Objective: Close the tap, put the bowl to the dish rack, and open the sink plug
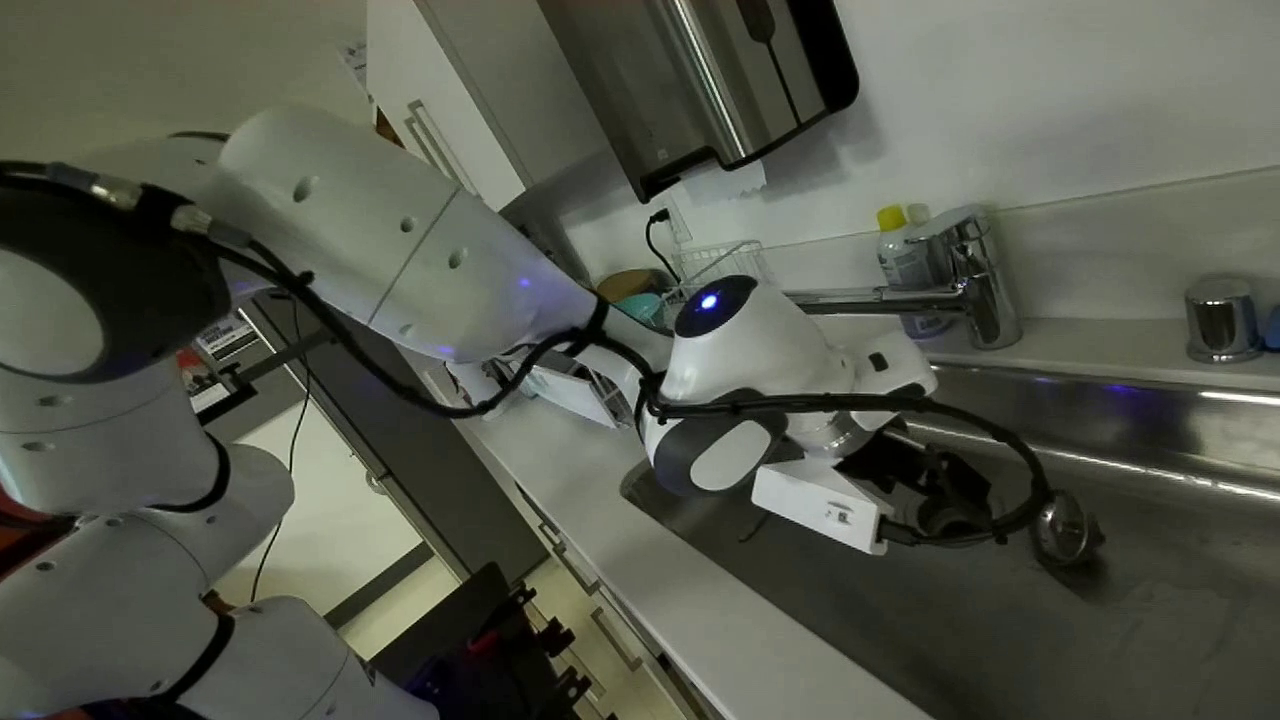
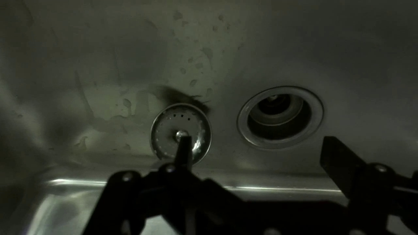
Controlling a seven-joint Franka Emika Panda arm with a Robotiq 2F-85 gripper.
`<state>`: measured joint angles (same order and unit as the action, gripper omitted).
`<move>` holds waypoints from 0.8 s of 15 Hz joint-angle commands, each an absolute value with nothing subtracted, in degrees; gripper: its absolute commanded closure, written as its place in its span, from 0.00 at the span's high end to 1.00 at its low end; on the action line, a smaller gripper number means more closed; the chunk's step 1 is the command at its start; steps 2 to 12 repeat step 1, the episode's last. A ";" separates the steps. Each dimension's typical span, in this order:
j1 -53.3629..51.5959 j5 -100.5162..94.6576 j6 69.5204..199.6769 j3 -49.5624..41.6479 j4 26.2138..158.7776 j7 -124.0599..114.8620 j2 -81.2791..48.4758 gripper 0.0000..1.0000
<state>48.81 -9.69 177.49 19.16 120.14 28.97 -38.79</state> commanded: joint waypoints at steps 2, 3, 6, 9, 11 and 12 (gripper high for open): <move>51.30 -10.82 176.90 21.25 126.80 30.05 -33.10 1.00; 51.30 -10.82 176.90 21.25 126.80 30.05 -33.10 1.00; 51.30 -10.82 176.90 21.25 126.80 30.05 -33.10 1.00; 51.30 -10.82 176.90 21.25 126.80 30.05 -33.10 1.00; 51.30 -10.82 176.90 21.25 126.80 30.05 -33.10 1.00; 51.30 -10.82 176.90 21.25 126.80 30.05 -33.10 1.00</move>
